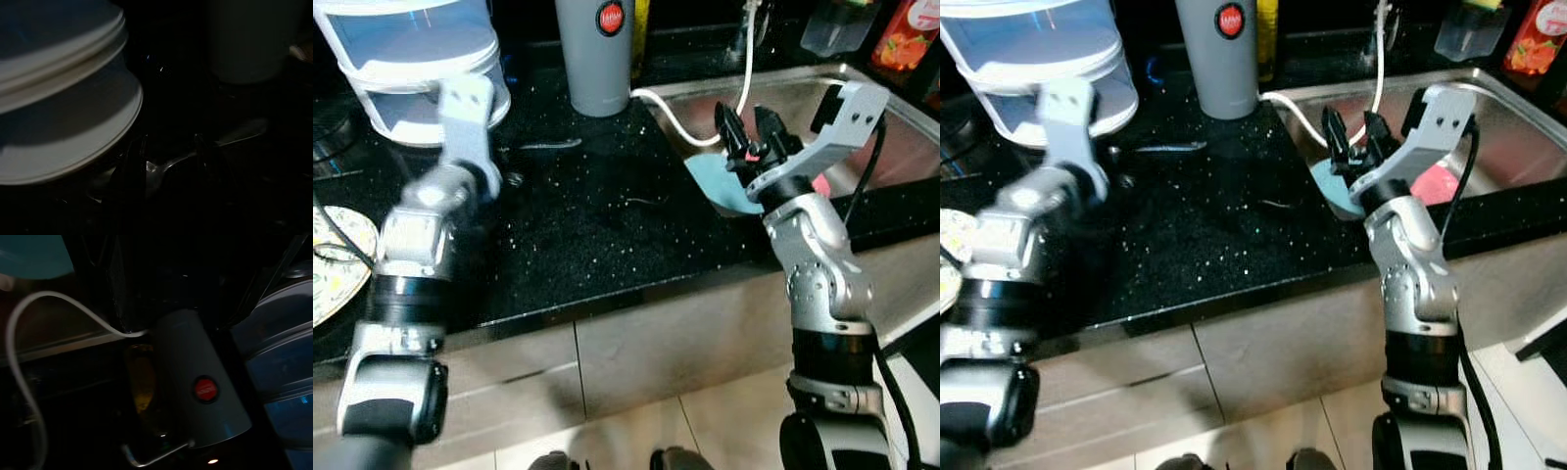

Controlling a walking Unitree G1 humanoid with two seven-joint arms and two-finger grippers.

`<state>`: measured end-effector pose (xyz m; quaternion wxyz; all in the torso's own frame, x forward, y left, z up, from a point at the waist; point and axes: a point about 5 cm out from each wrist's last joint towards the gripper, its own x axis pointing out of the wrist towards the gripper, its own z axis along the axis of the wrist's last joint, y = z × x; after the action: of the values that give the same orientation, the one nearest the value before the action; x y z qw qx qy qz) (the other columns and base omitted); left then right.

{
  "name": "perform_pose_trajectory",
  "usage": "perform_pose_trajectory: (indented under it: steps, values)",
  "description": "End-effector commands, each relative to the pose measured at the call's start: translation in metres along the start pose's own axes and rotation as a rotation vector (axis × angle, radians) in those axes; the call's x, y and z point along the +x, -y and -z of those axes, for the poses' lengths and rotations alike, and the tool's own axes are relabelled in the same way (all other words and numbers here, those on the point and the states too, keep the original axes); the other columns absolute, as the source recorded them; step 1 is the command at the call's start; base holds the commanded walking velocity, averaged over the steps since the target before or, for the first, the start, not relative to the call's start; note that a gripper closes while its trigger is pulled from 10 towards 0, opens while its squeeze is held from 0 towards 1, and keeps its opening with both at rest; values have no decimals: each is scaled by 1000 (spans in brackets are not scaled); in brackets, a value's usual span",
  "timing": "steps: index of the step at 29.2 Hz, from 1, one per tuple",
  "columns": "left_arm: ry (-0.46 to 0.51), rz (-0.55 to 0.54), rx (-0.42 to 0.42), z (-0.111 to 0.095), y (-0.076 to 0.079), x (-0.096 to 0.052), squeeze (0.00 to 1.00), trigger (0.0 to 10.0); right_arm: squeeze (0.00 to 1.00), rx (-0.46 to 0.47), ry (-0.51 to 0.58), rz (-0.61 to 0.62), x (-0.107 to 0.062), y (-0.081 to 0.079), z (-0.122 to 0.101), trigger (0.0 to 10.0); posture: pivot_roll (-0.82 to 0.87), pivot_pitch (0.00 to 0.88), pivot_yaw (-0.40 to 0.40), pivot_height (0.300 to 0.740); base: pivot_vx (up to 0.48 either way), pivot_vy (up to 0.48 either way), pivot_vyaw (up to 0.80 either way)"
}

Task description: Kitchen organization

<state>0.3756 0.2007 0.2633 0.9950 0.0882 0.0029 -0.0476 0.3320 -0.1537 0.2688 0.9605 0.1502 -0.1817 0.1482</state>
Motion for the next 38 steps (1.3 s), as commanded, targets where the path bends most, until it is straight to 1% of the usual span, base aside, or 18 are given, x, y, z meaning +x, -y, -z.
perform_pose_trajectory:
  steps: [1,2,6,8,11,16,18,19,20,21,22,24,25,28,29,32,37,38]
  values:
    - [-48,-41,3,9,-10,7,0,10000,0,-6,20,7,-1,3,-4,10000,48,64,-8,740,0,0,0]
    - [-48,-41,3,9,-10,7,0,10000,0,-6,20,7,-1,3,-4,10000,48,64,-8,740,0,0,0]
    - [-79,-128,-27,15,-32,16,0,10000,0,-29,31,29,-7,7,-9,10000,7,71,17,740,0,0,0]
    - [-82,-142,-35,16,-37,17,0,10000,0,-33,33,35,-9,9,-10,10000,7,71,17,740,0,0,0]
    - [-87,-248,-65,17,-64,17,0,10000,0,-58,39,74,-18,16,-14,10000,-33,77,42,740,0,0,0]
    - [-74,-270,-75,16,-73,15,0,10000,0,-70,45,92,-23,19,-17,10000,-53,80,55,740,0,0,0]
    - [-50,-321,-190,18,-84,13,0,10000,0,-82,54,111,-28,22,-20,10000,-66,80,61,740,0,0,0]
    - [-50,-321,-190,18,-84,13,0,10000,0,-82,54,111,-28,22,-20,10000,-66,80,61,740,0,0,0]
    - [-41,-333,-251,21,-87,12,0,10000,0,-83,54,114,-28,22,-20,10000,-67,80,60,740,0,0,0]
    - [-38,-328,-349,26,-86,12,0,10000,0,-84,54,114,-28,22,-21,10000,-68,80,56,740,0,0,0]
    - [-38,-328,-349,26,-86,12,0,10000,0,-84,54,114,-28,22,-21,10000,-68,80,56,740,0,0,0]
    - [-44,-314,-517,37,-82,13,0,10000,0,-86,53,113,-28,21,-21,10000,-68,78,53,740,0,0,0]
    - [-44,-314,-517,37,-82,13,0,10000,0,-86,53,113,-28,21,-21,10000,-68,78,53,740,0,0,0]
    - [-55,-297,-681,48,-75,14,0,10000,0,-88,52,103,-26,21,-23,10000,-68,77,35,740,0,0,0]
    - [-55,-297,-681,48,-75,14,0,10000,0,-88,52,103,-26,21,-23,10000,-68,77,35,740,0,0,0]
    - [-68,-248,-807,53,-65,17,0,10000,0,-88,47,91,-24,19,-23,10000,-66,78,29,740,0,0,0]
    - [-85,-222,-848,53,-56,21,0,10000,0,-86,42,88,-23,18,-23,10000,-64,84,27,740,0,0,0]
    - [-102,-178,-874,51,-46,25,0,10000,0,-84,40,89,-23,17,-22,10000,-64,85,31,740,0,0,0]
